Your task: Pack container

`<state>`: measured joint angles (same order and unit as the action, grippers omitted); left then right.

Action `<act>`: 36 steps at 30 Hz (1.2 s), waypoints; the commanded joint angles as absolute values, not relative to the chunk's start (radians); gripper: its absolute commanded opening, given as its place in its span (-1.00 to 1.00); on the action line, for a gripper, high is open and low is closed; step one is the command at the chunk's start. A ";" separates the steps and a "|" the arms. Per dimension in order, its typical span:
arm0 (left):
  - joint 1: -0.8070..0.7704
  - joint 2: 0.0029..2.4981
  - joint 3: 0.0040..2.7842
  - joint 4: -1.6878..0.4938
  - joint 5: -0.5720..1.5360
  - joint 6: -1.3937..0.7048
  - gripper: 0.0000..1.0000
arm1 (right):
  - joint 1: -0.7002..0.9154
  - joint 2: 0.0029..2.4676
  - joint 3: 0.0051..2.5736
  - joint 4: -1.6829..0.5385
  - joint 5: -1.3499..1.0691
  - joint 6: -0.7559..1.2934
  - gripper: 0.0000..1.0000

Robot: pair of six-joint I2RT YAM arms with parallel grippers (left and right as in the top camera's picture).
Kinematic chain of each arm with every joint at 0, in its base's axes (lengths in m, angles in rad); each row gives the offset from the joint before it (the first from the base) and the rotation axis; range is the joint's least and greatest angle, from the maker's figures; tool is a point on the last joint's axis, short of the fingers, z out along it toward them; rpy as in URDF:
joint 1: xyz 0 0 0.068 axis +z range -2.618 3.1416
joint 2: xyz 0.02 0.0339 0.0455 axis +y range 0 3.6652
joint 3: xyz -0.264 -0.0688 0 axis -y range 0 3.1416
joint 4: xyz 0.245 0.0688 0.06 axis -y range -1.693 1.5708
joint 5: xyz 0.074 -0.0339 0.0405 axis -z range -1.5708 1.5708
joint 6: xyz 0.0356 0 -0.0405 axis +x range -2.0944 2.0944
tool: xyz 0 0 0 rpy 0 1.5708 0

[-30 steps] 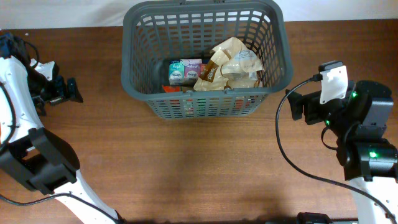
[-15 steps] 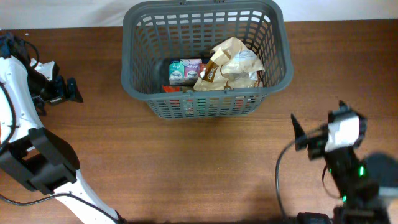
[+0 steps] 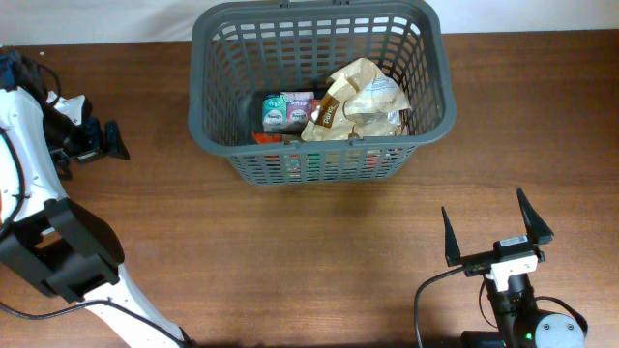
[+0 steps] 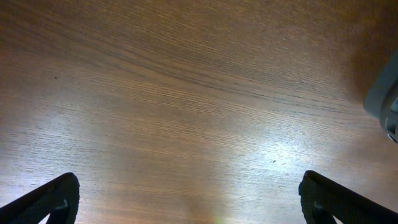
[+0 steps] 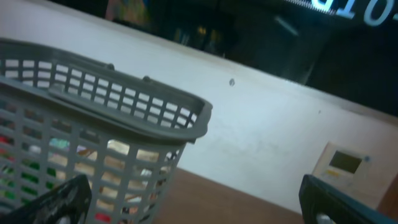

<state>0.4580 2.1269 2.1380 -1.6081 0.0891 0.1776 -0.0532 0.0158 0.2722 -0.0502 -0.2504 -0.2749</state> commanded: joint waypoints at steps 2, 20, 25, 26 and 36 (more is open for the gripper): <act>0.463 2.128 2.134 -1.608 0.088 0.170 0.99 | -0.045 0.004 0.210 0.010 -0.220 -0.281 0.97; 0.463 2.128 2.134 -1.608 0.088 0.170 0.99 | -0.046 0.004 0.006 -0.006 -0.186 -0.281 0.97; 0.463 2.128 2.134 -1.608 0.088 0.170 0.99 | -0.046 0.004 0.006 -0.036 -0.186 -0.281 0.97; 0.463 2.128 2.134 -1.608 0.088 0.170 0.99 | -0.046 0.004 0.006 -0.047 -0.186 -0.281 0.97; 0.463 2.128 2.134 -1.608 0.088 0.170 0.99 | -0.046 0.006 0.006 -0.060 -0.186 -0.281 0.97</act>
<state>0.4580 2.1269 2.1380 -1.6081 0.0891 0.1776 -0.0513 0.0139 0.0101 -0.0525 -0.1989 -0.2771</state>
